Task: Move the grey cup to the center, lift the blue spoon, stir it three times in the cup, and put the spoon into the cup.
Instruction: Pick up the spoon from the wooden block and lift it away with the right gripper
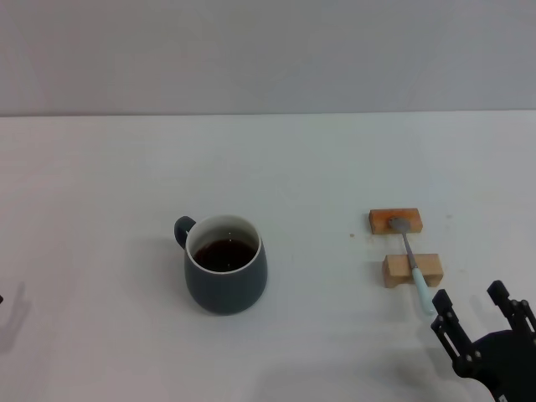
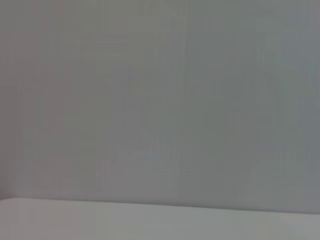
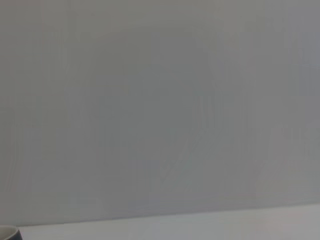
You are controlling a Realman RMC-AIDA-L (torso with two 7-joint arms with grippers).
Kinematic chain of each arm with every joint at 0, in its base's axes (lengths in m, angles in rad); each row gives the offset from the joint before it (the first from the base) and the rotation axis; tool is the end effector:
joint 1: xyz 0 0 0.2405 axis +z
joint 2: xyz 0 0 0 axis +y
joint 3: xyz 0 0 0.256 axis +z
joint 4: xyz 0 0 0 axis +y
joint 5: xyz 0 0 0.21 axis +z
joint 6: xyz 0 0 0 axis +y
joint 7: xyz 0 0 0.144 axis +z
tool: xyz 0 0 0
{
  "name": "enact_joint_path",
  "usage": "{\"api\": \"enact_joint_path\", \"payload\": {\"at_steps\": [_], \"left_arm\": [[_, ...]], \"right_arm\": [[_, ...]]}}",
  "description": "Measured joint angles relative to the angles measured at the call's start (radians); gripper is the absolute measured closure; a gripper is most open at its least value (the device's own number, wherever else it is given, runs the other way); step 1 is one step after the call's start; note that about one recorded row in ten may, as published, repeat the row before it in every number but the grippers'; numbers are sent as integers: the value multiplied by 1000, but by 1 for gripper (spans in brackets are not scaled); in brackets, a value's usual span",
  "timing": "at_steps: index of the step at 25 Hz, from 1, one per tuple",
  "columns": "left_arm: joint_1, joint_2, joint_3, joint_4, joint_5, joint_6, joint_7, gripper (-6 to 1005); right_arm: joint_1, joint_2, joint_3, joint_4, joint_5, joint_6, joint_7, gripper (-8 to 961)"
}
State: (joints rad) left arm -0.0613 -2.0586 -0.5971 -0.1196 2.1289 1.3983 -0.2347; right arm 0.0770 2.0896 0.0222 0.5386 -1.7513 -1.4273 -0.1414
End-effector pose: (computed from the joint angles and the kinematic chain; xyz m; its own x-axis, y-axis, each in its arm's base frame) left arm -0.4056 0.1824 0.0003 0.6774 0.0525 0.7337 0.7342 0.0141 -0.6788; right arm 0.3029 0.1671 -0.0971 0.6292 -0.0577 -0.7751 -0.7628 -0.2368 -0.6017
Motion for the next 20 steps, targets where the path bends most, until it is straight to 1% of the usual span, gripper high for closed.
{"api": "enact_joint_path", "payload": {"at_steps": [2, 6, 9, 20], "left_arm": [[1, 0, 0, 1, 0, 0, 0, 133], [6, 0, 0, 2, 0, 2, 0, 133], [7, 0, 1, 4, 0, 3, 0, 134], [9, 0, 2, 5, 0, 6, 0, 133]], "right_arm": [[10, -1, 2, -17, 0, 22, 52, 188], [21, -2, 2, -34, 0, 44, 81, 188], [29, -3, 2, -37, 1, 78, 85, 188], [58, -4, -6, -34, 1, 102, 86, 187]]}}
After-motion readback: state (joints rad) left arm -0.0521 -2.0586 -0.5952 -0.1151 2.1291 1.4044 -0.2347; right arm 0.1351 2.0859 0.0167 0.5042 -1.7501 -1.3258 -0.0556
